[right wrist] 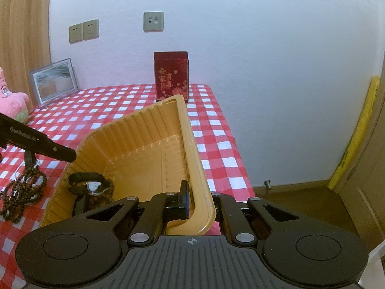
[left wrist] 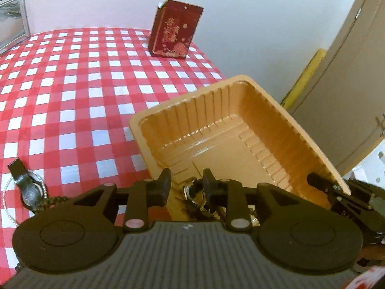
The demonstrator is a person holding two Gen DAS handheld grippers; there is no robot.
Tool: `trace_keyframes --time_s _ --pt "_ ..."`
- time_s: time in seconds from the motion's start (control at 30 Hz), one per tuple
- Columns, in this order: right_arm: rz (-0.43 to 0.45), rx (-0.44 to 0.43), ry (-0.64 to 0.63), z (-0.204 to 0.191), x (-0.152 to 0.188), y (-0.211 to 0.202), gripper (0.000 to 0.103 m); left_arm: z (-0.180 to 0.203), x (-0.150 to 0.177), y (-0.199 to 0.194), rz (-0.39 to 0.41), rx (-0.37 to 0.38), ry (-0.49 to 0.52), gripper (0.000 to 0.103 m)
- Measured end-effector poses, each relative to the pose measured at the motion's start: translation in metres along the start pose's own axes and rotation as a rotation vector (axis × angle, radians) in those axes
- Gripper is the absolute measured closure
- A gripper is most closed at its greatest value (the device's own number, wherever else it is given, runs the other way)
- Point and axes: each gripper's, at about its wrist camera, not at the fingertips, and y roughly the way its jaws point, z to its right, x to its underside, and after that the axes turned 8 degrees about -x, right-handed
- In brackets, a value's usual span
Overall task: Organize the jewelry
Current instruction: 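Carry the black watch into the tray and open the left tool, then return the left tool to the pile and grasp a bead strand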
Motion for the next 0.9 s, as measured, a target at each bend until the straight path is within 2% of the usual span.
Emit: trace_keyframes --time_s 0.23,0.4,0.6,0.7,0.9 --pt "-0.001 -0.001 0.002 0.000 0.000 0.001 0.097 -0.029 0.003 -0.034 0.042 -0.057 -0.030 0.076" --pt "-0.001 -0.002 0.002 0.000 0.000 0.001 0.097 -0.058 0.019 -0.056 0.055 -0.148 -0.030 0.076" --pt "-0.001 -0.002 0.002 0.000 0.000 0.001 0.097 -0.090 0.045 -0.068 0.024 -0.250 -0.058 0.076" --pt "-0.002 -0.002 0.000 0.000 0.000 0.001 0.097 -0.098 0.059 -0.072 0.016 -0.293 -0.036 0.076" --pt "-0.002 0.005 0.001 -0.001 0.000 0.002 0.097 -0.099 0.078 -0.076 -0.004 -0.301 -0.005 0.077"
